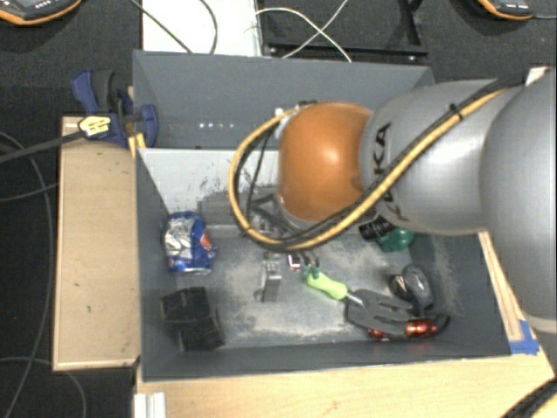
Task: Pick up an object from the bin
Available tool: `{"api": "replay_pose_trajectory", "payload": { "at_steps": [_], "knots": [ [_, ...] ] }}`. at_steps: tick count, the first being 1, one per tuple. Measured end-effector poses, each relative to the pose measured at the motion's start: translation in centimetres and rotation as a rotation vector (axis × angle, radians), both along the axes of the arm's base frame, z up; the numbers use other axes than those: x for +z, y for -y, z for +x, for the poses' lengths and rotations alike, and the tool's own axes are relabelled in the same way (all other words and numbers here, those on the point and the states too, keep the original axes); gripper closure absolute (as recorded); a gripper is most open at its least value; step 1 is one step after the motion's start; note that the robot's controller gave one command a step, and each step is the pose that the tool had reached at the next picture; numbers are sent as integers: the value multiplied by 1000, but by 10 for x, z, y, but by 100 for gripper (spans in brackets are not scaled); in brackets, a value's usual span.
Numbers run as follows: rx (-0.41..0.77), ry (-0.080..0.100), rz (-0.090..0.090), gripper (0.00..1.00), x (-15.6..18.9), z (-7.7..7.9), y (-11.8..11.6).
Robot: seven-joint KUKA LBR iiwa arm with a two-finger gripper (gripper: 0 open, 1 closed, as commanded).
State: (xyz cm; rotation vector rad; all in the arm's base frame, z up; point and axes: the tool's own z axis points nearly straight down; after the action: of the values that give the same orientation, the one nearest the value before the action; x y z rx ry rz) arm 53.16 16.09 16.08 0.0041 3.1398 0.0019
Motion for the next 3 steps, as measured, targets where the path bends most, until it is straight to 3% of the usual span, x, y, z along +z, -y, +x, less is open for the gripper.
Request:
{"api": "replay_pose_trajectory", "payload": {
  "at_steps": [1,2,3],
  "knots": [
    [166,-8,-1,0,-74,45,-60],
    [189,4,1,0,-47,51,-56],
    [-153,-3,-5,0,-59,63,-89]
  ]
}}
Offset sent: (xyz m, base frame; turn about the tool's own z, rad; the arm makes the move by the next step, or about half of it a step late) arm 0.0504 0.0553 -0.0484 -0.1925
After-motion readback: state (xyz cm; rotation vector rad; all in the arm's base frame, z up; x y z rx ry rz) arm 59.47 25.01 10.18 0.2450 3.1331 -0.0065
